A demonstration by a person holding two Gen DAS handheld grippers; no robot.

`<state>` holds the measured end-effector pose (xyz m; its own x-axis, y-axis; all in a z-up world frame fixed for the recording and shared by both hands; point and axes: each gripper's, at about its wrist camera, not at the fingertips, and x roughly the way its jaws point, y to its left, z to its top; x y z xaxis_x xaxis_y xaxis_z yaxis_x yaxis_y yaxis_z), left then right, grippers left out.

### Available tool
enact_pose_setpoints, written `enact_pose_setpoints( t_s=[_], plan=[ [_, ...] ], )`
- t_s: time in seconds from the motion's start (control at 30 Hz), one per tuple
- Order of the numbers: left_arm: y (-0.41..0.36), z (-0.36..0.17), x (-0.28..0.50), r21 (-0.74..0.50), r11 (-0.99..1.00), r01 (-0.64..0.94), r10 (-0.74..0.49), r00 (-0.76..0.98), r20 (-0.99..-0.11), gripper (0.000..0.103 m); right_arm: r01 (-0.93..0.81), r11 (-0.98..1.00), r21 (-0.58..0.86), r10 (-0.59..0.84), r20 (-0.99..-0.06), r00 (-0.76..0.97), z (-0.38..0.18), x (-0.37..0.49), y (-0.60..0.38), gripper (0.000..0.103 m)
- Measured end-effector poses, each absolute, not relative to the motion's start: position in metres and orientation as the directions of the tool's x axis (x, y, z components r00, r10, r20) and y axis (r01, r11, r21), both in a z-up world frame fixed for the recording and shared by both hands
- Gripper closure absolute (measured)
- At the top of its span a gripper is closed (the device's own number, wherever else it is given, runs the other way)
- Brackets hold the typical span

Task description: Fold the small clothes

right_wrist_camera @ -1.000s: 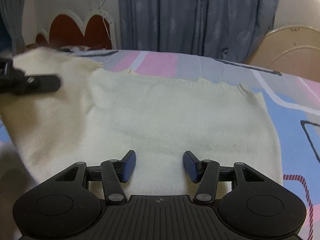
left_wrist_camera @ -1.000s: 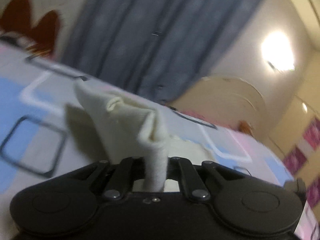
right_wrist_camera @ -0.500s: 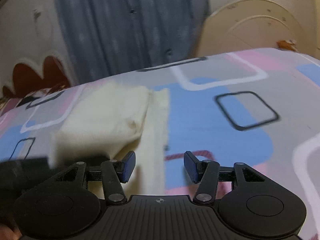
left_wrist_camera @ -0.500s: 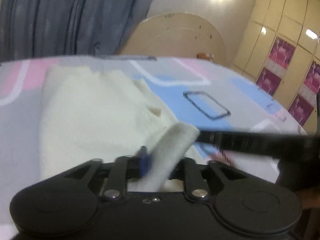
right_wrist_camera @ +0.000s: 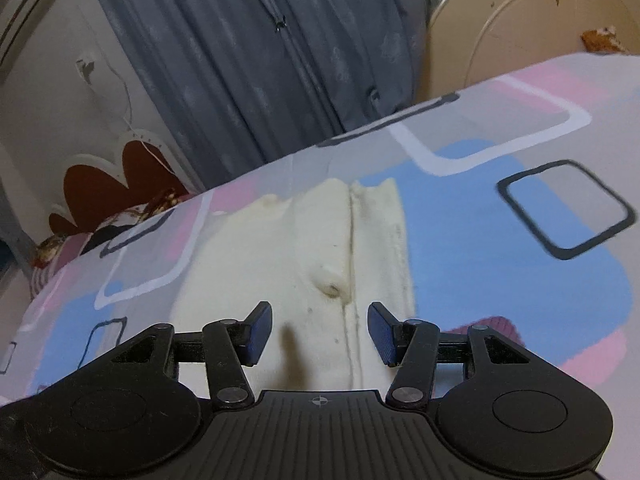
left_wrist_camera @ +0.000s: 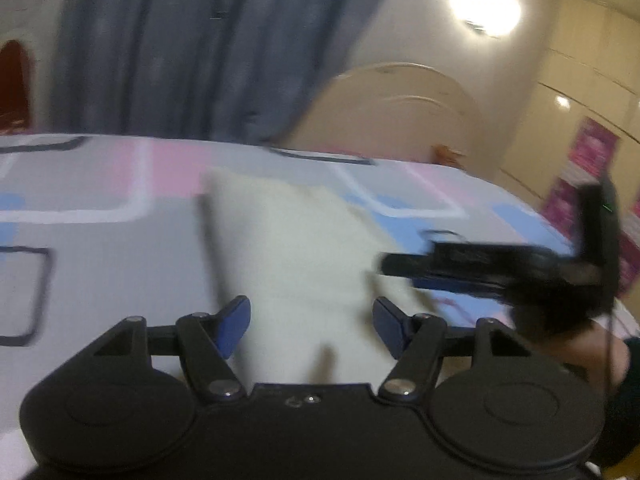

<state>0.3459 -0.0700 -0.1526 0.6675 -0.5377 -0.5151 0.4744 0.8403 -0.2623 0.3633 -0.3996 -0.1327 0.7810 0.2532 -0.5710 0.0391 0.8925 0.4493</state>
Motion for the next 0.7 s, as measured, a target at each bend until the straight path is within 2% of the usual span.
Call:
enact_pose_setpoints(
  t_s=[0.2, 0.27, 0.33, 0.5, 0.53, 0.7],
  plan=[
    [-0.055, -0.159, 0.378, -0.31, 0.885, 0.347, -0.464, 0.708, -0.532, 0.037, 0.033, 0.869, 0.493, 0.306, -0.59, 0.747, -0.147, 0.376, -0.397, 0.051],
    [-0.055, -0.161, 0.384, -0.309, 0.889, 0.338, -0.457, 0.706, -0.541, 0.037, 0.029, 0.847, 0.531, 0.338, -0.58, 0.741, -0.148, 0.377, -0.4, 0.069],
    [-0.058, -0.165, 0.392, -0.306, 0.896, 0.323, -0.443, 0.706, -0.552, 0.037, 0.03, 0.835, 0.549, 0.348, -0.571, 0.743, -0.149, 0.378, -0.403, 0.073],
    [-0.054, -0.173, 0.4, -0.338, 0.902, 0.269, -0.424, 0.707, -0.567, 0.037, 0.028, 0.824, 0.566, 0.363, -0.565, 0.741, -0.152, 0.387, -0.401, 0.076],
    [-0.055, -0.173, 0.402, -0.34, 0.902, 0.266, -0.421, 0.708, -0.566, 0.037, 0.014, 0.826, 0.564, 0.369, -0.559, 0.743, -0.151, 0.386, -0.4, 0.091],
    [-0.066, -0.166, 0.403, -0.323, 0.9, 0.292, -0.43, 0.716, -0.55, 0.037, -0.013, 0.865, 0.501, 0.311, -0.516, 0.798, -0.134, 0.371, -0.402, 0.092]
  ],
)
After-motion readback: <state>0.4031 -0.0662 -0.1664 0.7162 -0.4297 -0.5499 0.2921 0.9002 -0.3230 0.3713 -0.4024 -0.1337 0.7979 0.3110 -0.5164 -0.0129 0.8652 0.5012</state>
